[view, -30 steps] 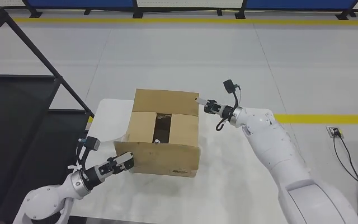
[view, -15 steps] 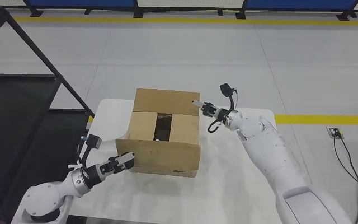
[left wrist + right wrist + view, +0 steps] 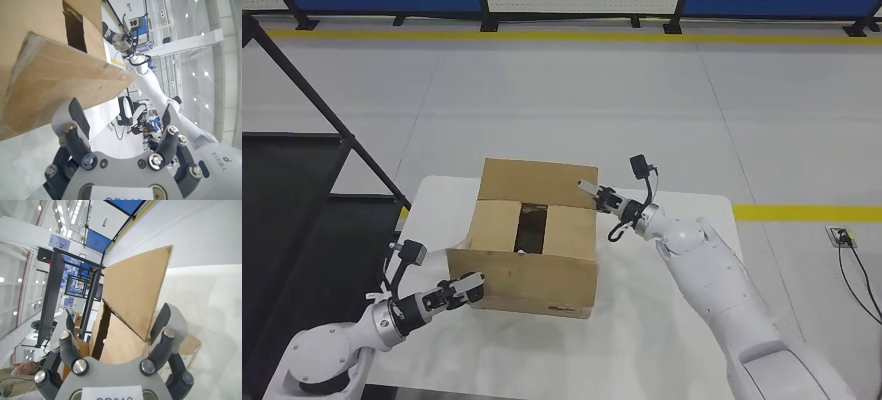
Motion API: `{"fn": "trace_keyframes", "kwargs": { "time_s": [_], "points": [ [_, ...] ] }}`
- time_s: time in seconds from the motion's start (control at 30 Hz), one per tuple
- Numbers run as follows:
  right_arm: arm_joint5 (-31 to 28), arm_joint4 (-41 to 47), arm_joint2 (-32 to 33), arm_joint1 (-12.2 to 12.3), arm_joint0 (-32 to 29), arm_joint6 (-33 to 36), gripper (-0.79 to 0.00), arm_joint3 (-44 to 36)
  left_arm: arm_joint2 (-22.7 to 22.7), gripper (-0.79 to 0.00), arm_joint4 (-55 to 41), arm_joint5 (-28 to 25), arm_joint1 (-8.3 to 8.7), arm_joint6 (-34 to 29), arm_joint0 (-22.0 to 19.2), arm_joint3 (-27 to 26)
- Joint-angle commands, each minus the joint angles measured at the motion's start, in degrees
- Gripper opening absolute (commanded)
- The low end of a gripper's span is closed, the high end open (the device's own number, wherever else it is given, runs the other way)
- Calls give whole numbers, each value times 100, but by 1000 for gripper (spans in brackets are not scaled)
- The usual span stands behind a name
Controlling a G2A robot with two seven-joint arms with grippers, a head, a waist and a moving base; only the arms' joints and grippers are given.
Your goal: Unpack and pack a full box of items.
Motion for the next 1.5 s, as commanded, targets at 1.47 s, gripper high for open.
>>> {"fn": "trace_keyframes", "kwargs": {
  "time_s": [1.47],
  "points": [
    [2590, 1117, 498, 671, -1253, 2337, 0, -3168, 1533, 0, 1924, 618, -136, 2058, -1097, 315]
  ]
}}
